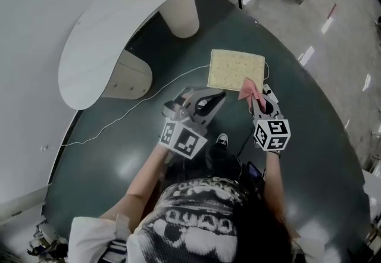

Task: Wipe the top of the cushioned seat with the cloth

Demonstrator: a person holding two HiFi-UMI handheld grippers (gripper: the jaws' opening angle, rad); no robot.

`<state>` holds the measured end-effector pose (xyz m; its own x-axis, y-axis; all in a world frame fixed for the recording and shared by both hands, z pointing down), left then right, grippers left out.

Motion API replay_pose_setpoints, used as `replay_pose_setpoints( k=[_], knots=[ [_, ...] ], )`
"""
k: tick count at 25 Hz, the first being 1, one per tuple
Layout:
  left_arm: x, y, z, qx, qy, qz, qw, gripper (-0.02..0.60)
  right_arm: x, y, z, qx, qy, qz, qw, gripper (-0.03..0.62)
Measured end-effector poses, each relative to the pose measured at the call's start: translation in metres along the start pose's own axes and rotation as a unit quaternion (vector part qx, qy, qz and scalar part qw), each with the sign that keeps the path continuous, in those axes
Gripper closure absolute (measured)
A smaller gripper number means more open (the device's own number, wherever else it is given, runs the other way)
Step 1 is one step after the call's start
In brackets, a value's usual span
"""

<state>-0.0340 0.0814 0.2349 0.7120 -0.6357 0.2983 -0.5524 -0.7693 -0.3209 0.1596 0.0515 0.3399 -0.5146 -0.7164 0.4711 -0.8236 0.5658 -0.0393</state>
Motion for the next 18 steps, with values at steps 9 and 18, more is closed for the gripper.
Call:
replay_pose_setpoints(
  k=[9,18],
  knots=[
    [0.042,0.091,-0.057,0.059,0.02,-0.059,0.9963,0.569,0.123,-0.027,0.016,0.021,0.031,-0.018,0.999,0.583],
    [0.077,0.161,-0.137,0.077,0.044,-0.087,0.9922,0.569,0.243,-0.052,-0.026,0.065,0.085,-0.018,0.994,0.583]
  ],
)
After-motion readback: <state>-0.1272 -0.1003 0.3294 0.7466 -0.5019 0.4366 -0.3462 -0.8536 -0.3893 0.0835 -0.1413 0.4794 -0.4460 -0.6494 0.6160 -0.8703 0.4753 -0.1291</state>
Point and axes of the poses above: the fingertips, and each gripper's own axes: x forward along the fingers, y to its left, z out of its top, the point moved 8 cm from there along -x, backward along the fingers, and after that the axes turned 11 degrees about -x, right-handed, at the moved point
